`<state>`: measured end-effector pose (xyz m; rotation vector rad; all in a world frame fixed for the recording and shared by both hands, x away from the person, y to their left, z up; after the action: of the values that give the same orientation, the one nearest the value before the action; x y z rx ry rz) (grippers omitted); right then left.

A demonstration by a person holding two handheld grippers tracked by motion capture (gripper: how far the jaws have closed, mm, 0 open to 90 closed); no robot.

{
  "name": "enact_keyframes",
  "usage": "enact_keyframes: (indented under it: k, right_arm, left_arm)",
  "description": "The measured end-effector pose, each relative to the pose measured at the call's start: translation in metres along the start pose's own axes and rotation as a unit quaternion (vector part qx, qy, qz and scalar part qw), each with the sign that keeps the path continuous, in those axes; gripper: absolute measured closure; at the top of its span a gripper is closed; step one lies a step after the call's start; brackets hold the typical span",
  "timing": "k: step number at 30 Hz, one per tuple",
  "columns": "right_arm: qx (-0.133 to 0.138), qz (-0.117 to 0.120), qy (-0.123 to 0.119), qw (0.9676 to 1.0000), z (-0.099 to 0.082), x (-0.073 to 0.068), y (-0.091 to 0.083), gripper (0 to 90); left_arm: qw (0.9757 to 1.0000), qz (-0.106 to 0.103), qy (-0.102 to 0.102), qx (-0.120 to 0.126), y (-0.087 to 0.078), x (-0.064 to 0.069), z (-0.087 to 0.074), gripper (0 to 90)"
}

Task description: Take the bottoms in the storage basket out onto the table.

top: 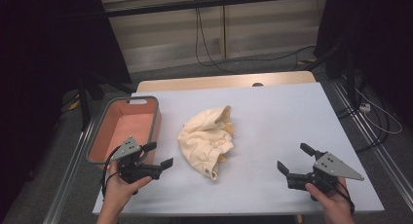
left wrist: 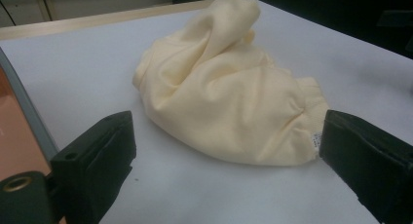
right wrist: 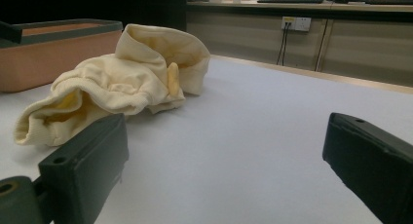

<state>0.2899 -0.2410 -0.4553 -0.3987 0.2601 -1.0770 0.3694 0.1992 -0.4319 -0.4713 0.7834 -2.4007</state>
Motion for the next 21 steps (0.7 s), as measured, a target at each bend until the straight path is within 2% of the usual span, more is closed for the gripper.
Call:
enact_keyframes:
  k: [5, 21]
  right_arm:
    - [0.000, 0.000, 0.001, 1.0000, 0.0000, -0.0002, -0.0005, 2.7]
    - [-0.002, 0.002, 0.000, 1.0000, -0.0007, 0.0013, -0.0019, 2.7]
  left_arm:
    - [0.9999, -0.001, -0.004, 0.011, -0.0031, -0.0003, 0.0013, 5.9]
    - [0.9999, 0.008, -0.005, 0.012, -0.0081, -0.0061, -0.0008, 5.8]
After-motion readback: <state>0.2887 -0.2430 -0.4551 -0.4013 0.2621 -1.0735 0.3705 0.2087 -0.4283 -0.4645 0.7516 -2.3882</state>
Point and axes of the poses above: each handheld gripper's, and its own axes: y roughly forward along the jaws, z roughly out of its top, x roughly to its right, the point moved 5 cm from there along y, roughly forward along the jaws, and after that the axes turned 15 degrees about -x, right-handed, at the moved point
